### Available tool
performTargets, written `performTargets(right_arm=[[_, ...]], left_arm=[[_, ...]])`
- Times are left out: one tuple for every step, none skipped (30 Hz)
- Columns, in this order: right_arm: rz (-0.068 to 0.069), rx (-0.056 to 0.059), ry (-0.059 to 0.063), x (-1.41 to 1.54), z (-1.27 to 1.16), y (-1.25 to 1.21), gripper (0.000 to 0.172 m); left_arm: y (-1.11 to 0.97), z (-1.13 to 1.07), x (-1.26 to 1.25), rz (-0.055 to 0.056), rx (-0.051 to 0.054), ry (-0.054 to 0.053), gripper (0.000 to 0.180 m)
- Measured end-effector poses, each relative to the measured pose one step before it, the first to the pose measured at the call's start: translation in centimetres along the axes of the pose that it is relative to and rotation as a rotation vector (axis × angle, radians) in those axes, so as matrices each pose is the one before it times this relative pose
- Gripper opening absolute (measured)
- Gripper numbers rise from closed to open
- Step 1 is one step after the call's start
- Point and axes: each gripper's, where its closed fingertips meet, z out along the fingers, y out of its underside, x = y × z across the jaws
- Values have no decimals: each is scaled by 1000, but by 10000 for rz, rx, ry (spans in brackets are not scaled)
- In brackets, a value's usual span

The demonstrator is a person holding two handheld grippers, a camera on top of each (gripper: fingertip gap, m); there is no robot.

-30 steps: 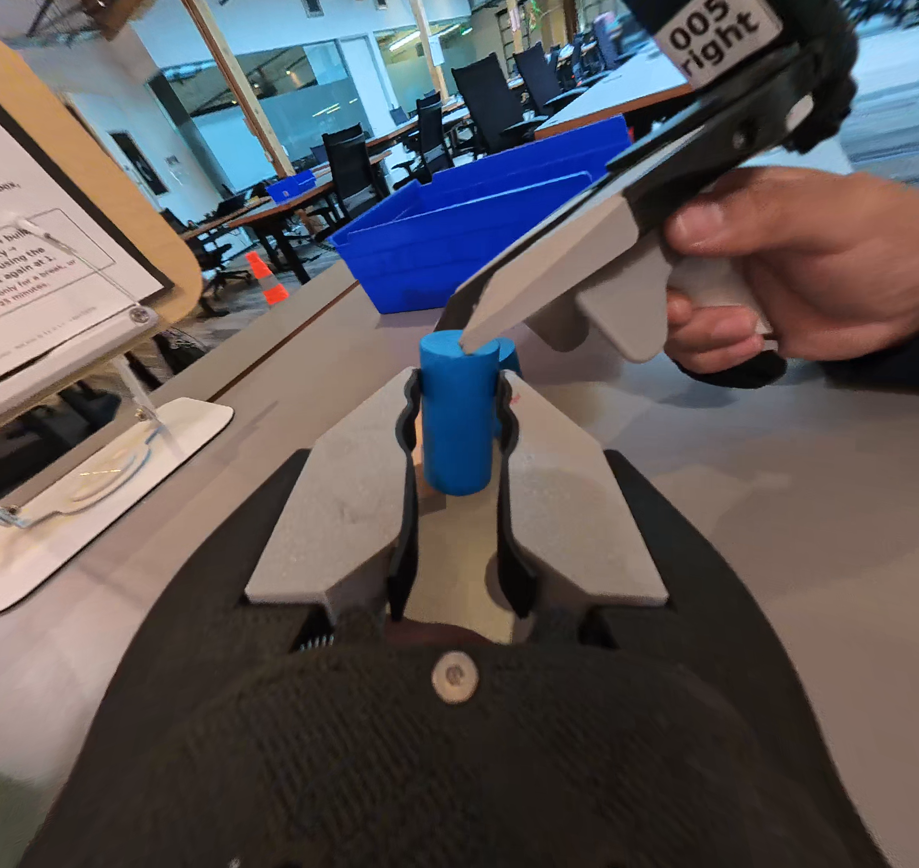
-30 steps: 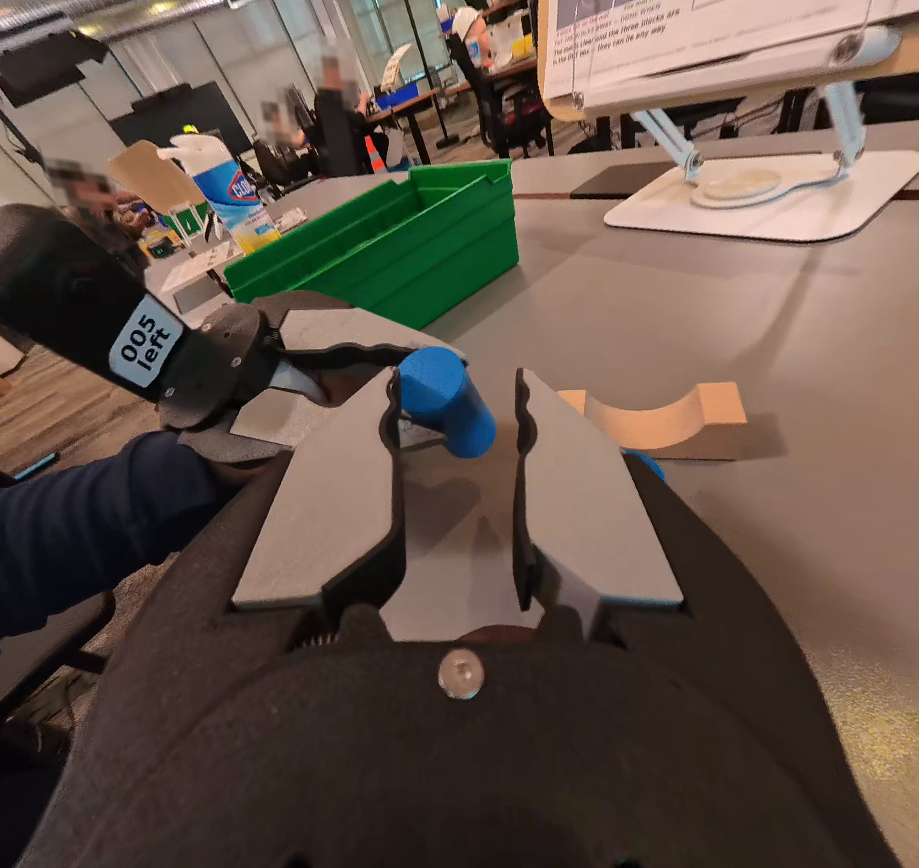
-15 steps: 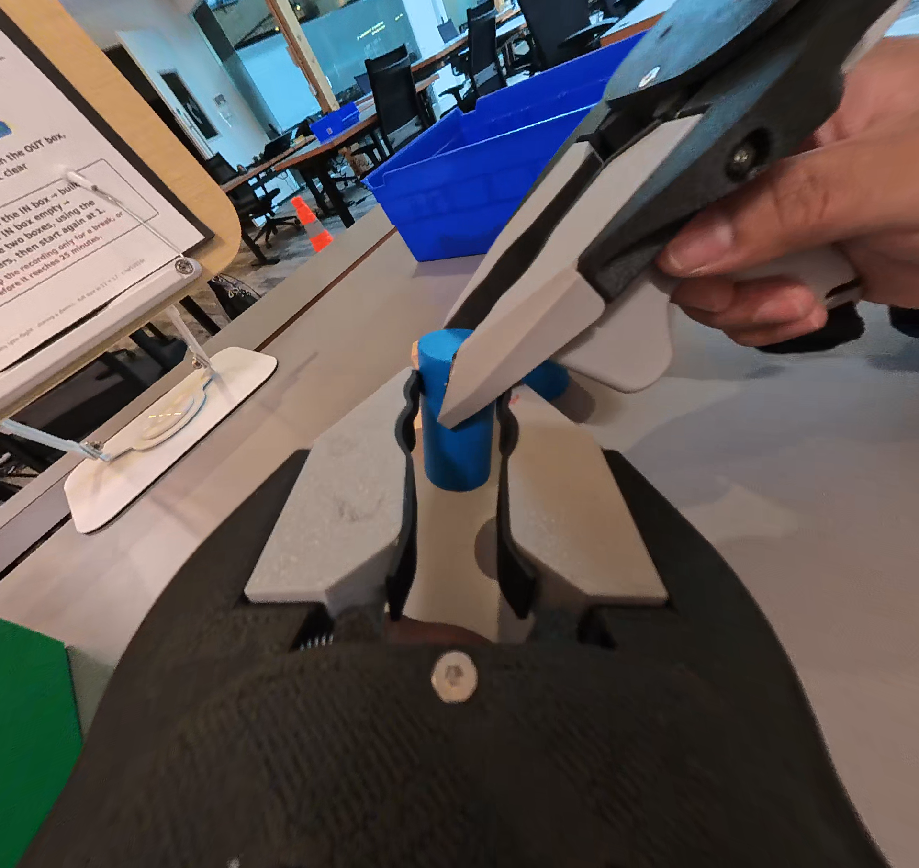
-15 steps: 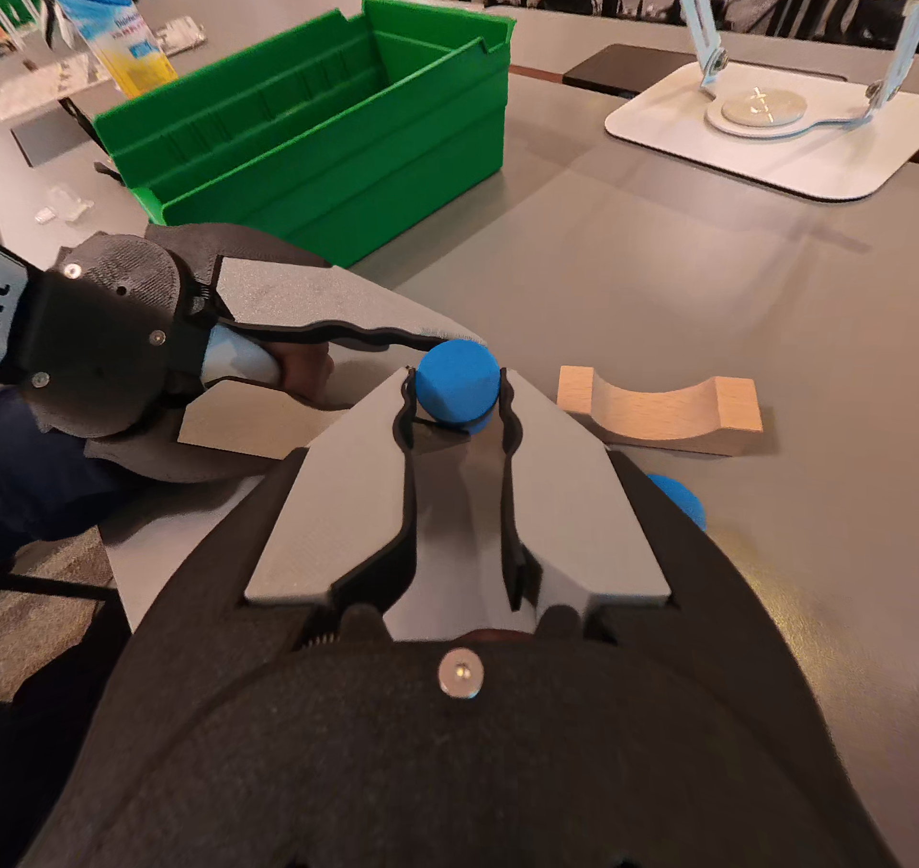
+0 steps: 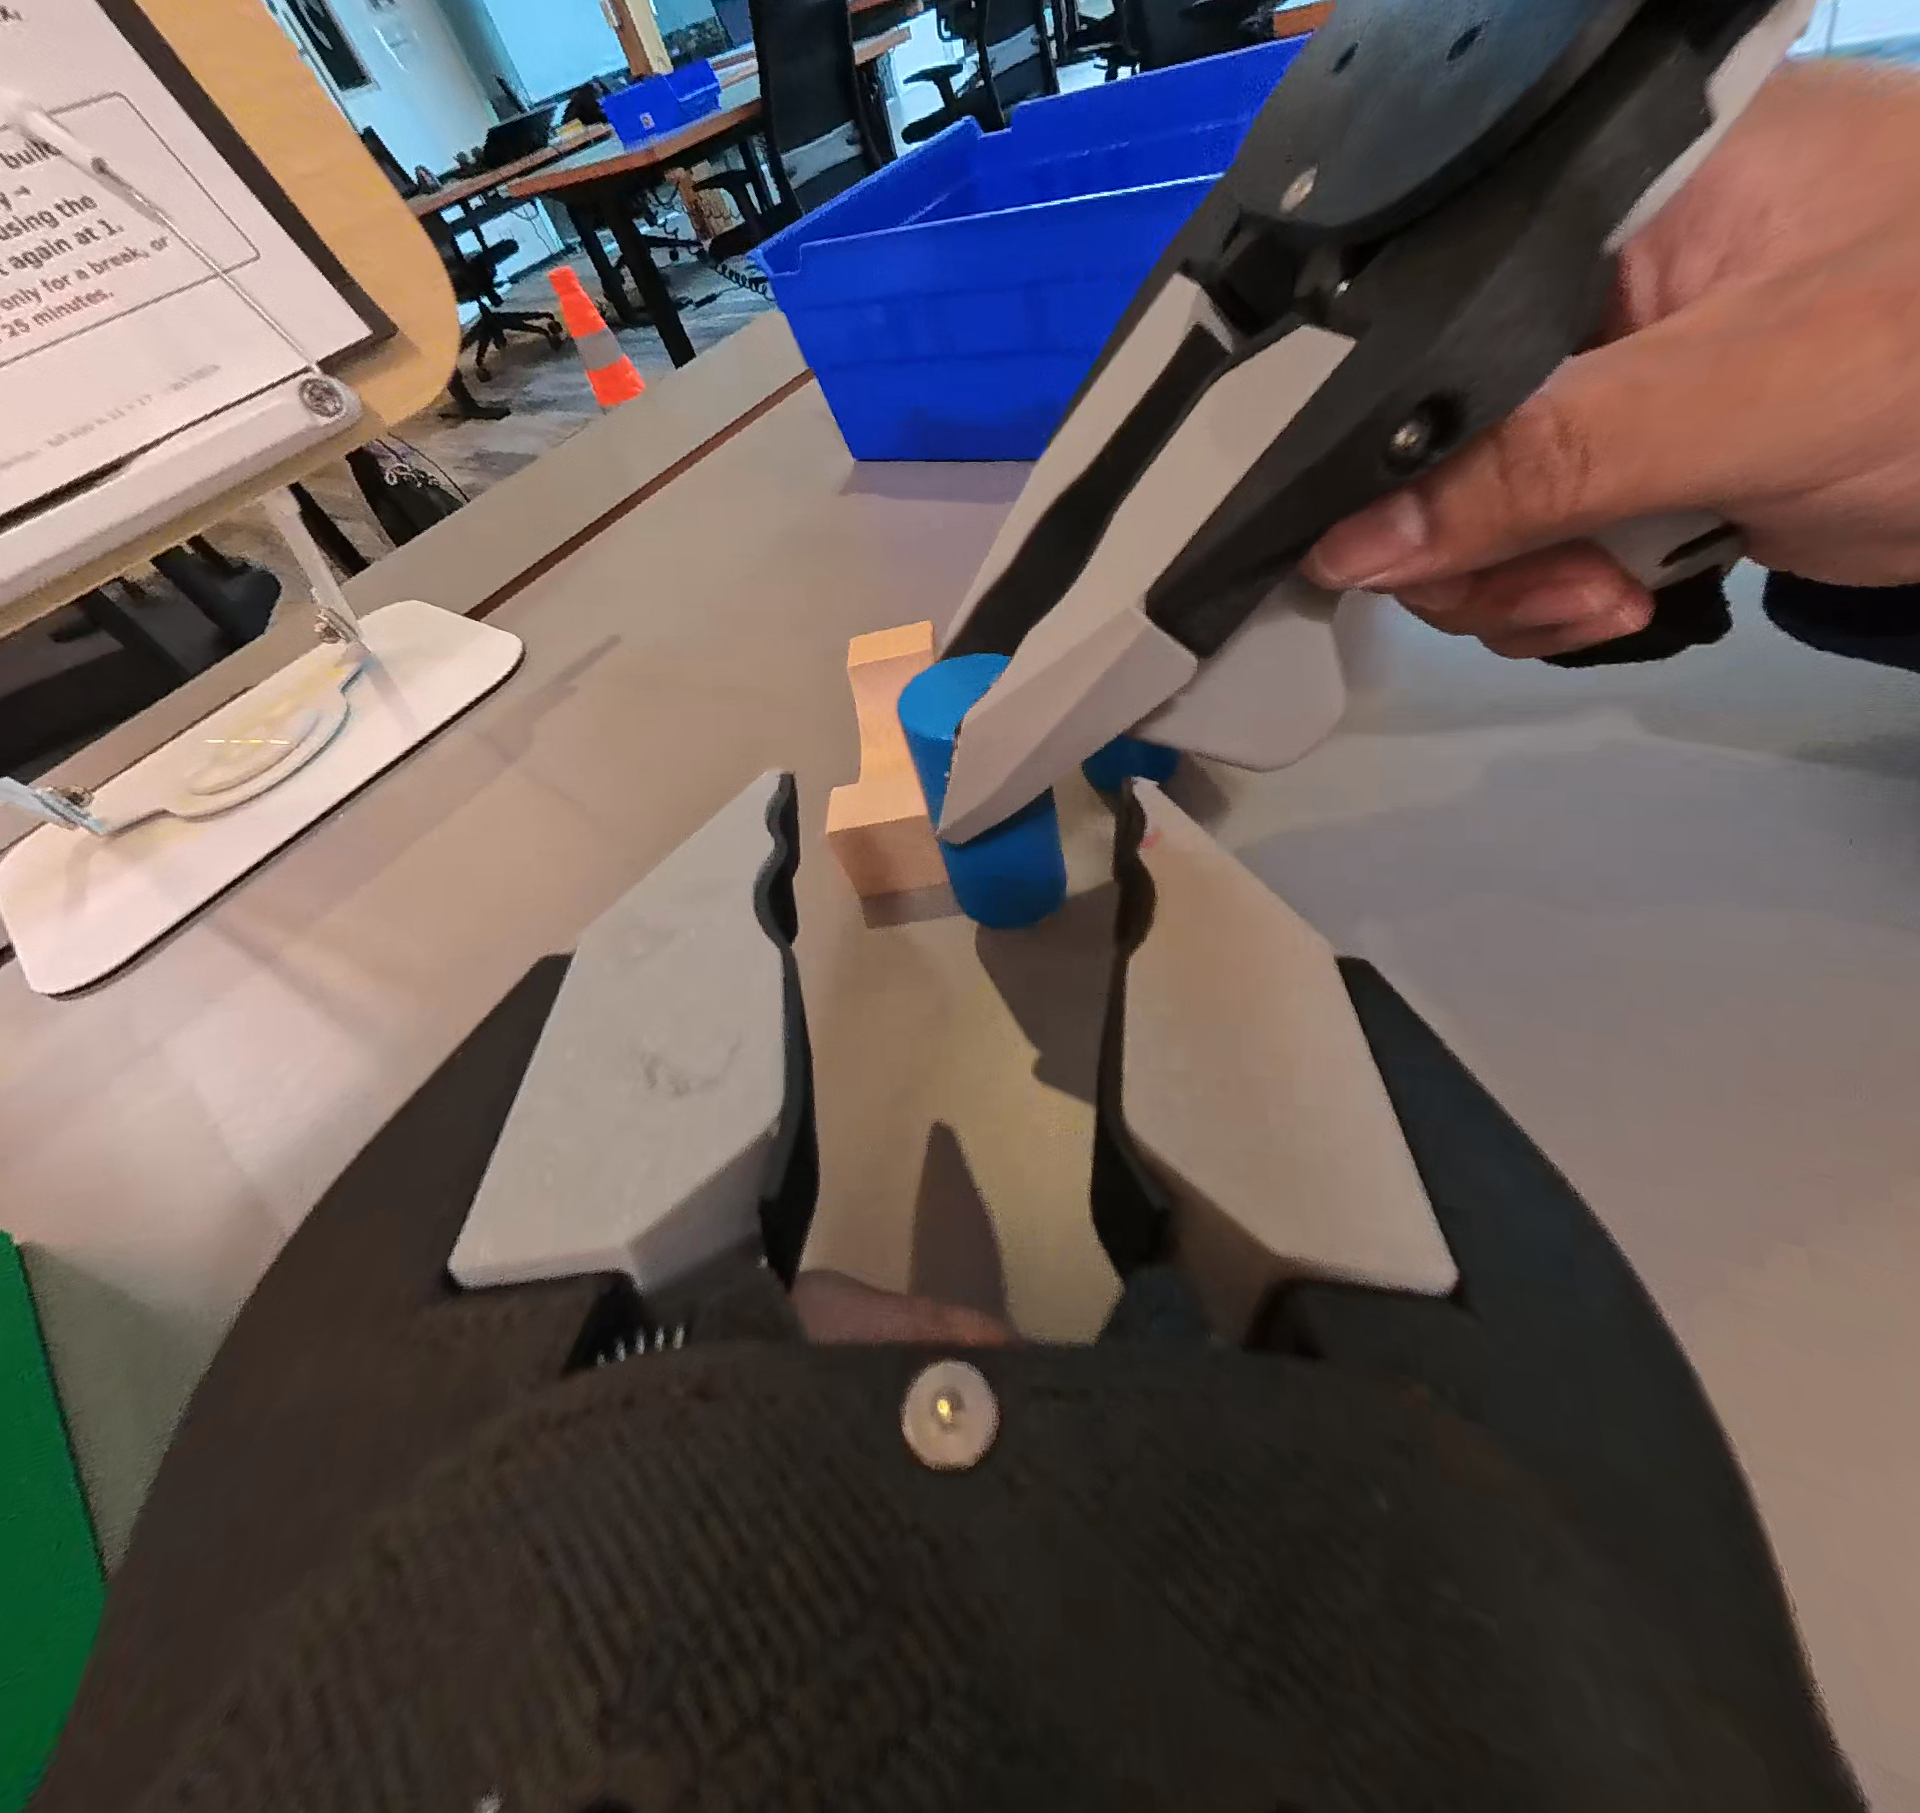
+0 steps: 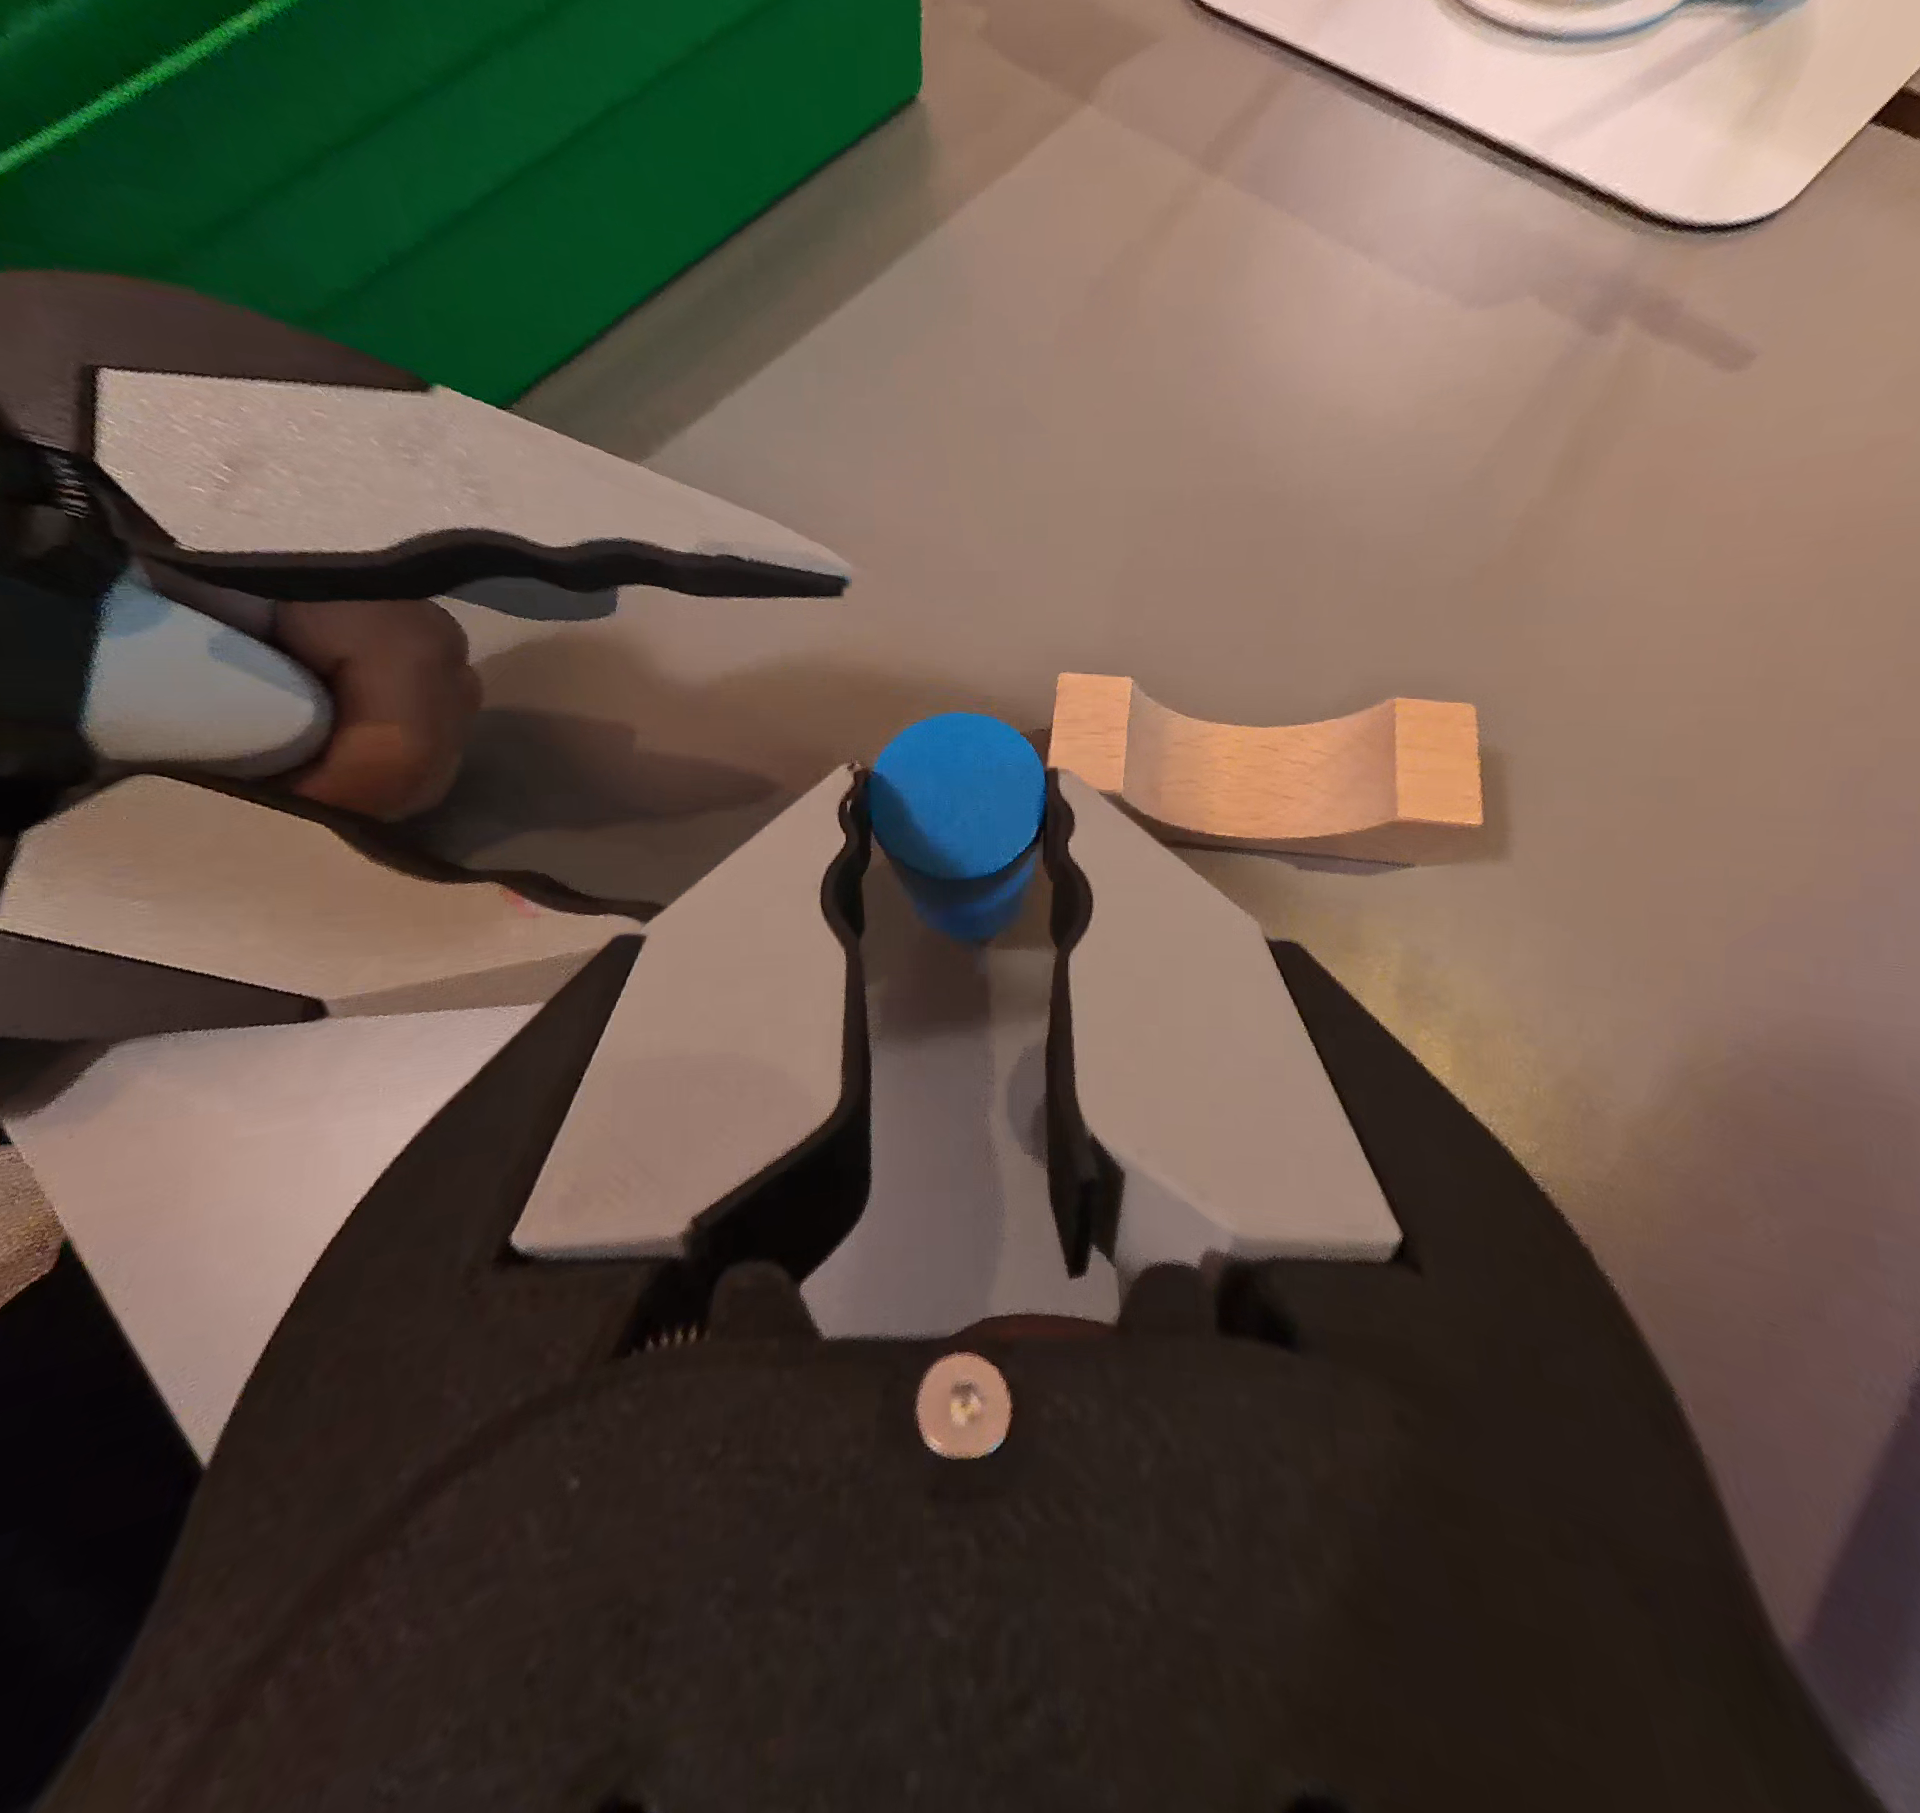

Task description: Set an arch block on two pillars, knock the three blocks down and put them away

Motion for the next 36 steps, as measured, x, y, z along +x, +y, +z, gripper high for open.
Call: performTargets(right_arm=[[27, -140, -35, -11, 216, 322, 30], [2, -160, -20, -20, 248, 352, 30], [-15, -152, 25, 25, 230, 308, 31], [-17, 28, 35, 30, 98, 2, 31], [-12, -10, 68, 65, 18, -4, 31], [-38, -28, 50, 27, 9, 7, 31], [-64, -24, 32, -15, 9, -6, 31], [-57, -9, 23, -24, 3, -15, 31], [-8, 32, -11, -38, -40, -68, 31], [44, 72, -58, -71, -135, -114, 33], [66, 114, -95, -101, -228, -180, 34], [72, 147, -93, -73, -332, -231, 35], [57, 183, -80, -26, -430, -295, 36], [24, 255, -82, -7, -566, -389, 37], [-3, 325, -34, 109, -673, -459, 38], [-17, 354, 57, 317, -747, -461, 38], [-22, 357, 91, 462, -752, -434, 38], [18, 331, 127, 594, -708, -362, 38], [65, 338, 129, 678, -671, -327, 38], [108, 365, 74, 641, -595, -320, 38], [161, 340, 13, 586, -535, -222, 38], [210, 278, -24, 529, -438, -73, 38], [227, 204, -53, 473, -329, 39, 38], [227, 49, -132, 295, -190, 134, 38], [126, -155, -199, 106, -133, 281, 39], [5, -152, -71, 164, -161, 218, 40], [-117, -49, 70, 267, -198, 71, 40], [-152, -2, 157, 334, -221, -12, 39], [-135, 2, 172, 324, -196, -11, 39], [-98, -9, 105, 221, -151, 15, 39], [-52, -9, 31, 112, -97, 23, 39], [-9, 4, 1, 86, -72, 26, 39], [27, 15, -3, 111, -56, 10, 39], [45, 21, -17, 104, -45, 27, 38], [41, -1, -31, 112, 9, 68, 38], [29, -42, -13, 156, 45, 129, 38]], left_arm=[[27, -53, -34, -32, -5, 8, 59], [50, -28, -19, -45, -18, 21, 59], [91, 5, -14, -47, -56, 39, 59], [105, 22, -4, -47, -68, 34, 60], [38, 11, -37, -50, -24, 20, 60], [12, -11, 1, -43, -1, 34, 60], [31, -4, 4, -48, -17, 43, 60], [34, -12, 7, -56, -17, 44, 60], [0, -27, 14, -56, 5, 45, 60], [4, -33, 51, -51, 8, 61, 60], [24, -25, 67, -47, -11, 73, 60], [52, -10, 72, -46, -30, 82, 60], [61, 12, 79, -40, -37, 78, 60], [37, 13, 29, -20, -29, 39, 60], [34, 8, 21, 2, -23, 15, 59], [36, -10, 14, 12, -19, 15, 58], [17, -21, -33, 5, -7, -15, 57], [7, -35, -155, -6, 3, -74, 55], [22, -26, -211, -19, 2, -100, 52], [31, 3, -262, -56, -12, -104, 51], [82, 34, -380, -107, -50, -147, 50], [171, 54, -582, -144, -95, -215, 48], [187, 75, -729, -185, -107, -242, 47], [189, 142, -753, -211, -111, -197, 47], [210, 230, -647, -180, -148, -108, 46], [282, 354, -456, -173, -230, 14, 46], [395, 492, -143, -238, -342, 192, 47], [474, 576, 156, -256, -434, 344, 48], [472, 615, 237, -143, -461, 339, 52], [354, 610, 52, 36, -402, 164, 54], [180, 556, -201, 183, -290, -39, 55], [47, 454, -334, 248, -188, -146, 56], [-12, 359, -418, 241, -123, -192, 56], [-5, 295, -343, 188, -97, -142, 56], [28, 272, -142, 89, -92, 5, 56], [13, 256, 16, 15, -87, 112, 56]])
